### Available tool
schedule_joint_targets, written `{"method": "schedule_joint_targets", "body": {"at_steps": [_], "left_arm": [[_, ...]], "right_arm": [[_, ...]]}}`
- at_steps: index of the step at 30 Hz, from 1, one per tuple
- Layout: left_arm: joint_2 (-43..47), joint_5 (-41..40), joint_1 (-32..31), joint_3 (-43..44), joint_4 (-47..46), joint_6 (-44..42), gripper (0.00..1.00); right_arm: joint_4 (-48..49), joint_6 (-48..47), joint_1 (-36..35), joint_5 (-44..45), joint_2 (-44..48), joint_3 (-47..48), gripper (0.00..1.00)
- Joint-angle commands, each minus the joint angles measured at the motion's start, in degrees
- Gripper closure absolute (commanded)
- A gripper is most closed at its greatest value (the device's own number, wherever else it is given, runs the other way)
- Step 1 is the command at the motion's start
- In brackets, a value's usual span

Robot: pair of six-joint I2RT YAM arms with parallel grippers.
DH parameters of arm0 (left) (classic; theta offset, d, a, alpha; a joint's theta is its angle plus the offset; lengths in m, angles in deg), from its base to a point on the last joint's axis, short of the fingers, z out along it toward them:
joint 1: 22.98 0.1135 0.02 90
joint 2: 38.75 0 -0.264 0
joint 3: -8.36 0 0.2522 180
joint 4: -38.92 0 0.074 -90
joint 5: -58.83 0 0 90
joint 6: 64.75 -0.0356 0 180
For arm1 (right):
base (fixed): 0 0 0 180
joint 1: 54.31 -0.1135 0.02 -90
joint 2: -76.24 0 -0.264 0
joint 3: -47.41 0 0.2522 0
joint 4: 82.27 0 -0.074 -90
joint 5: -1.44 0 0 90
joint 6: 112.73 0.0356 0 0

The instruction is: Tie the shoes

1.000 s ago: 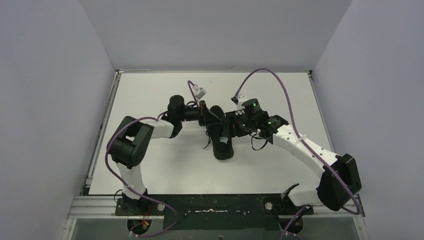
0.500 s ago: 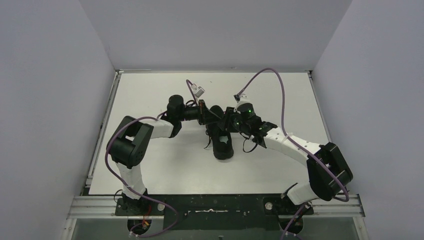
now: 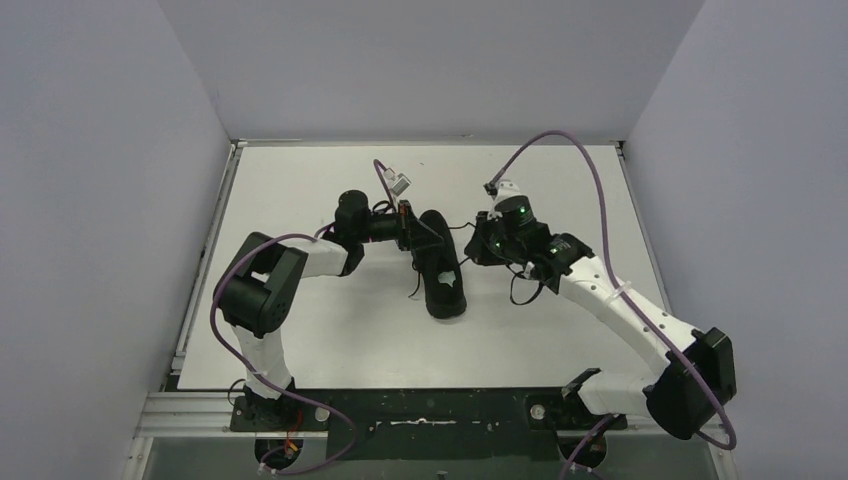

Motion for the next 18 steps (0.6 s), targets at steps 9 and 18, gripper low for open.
{"method": "schedule_joint_targets", "body": {"at_steps": [9,18], "left_arm": [[1.5,2.6,0.0,0.9,-4.3,0.3,1.0],[-0.4,6.0,0.3,0.5,-13.7,3.4,1.0]], "right_arm": [[-5.2,-23.6,9.9,2.4,-15.0,26.9,1.0],[1.7,-12.5,10.1,-17.9,-26.2,31.7,1.0]]}}
